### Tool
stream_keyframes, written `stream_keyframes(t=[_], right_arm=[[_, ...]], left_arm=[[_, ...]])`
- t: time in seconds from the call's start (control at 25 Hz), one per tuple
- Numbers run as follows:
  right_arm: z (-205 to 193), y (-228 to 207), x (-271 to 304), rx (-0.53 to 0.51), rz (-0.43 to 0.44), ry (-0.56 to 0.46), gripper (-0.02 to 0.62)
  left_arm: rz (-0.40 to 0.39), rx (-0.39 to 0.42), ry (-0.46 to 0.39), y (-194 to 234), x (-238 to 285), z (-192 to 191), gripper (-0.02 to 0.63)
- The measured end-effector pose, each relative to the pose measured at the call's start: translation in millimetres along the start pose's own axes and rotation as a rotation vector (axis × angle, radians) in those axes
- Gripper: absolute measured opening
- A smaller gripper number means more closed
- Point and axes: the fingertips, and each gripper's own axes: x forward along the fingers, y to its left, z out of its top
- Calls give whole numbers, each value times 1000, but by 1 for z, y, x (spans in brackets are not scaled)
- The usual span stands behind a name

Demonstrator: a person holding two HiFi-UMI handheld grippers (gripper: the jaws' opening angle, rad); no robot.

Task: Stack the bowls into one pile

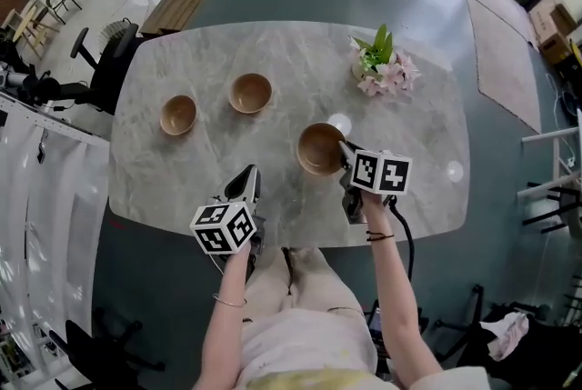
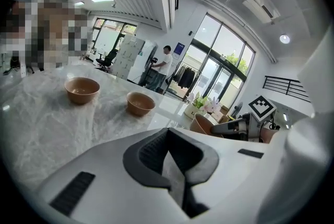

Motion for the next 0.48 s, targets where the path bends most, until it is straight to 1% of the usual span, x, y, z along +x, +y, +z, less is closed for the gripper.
stream_keyframes(t=[0.24, 0.48], right_arm=[[12, 24, 11, 7, 18, -17, 23], [23, 51, 34, 40, 2, -49, 23]], left_arm=[[11, 2, -34, 19, -7, 23, 0], [-9, 8, -28, 52, -6, 42, 0]])
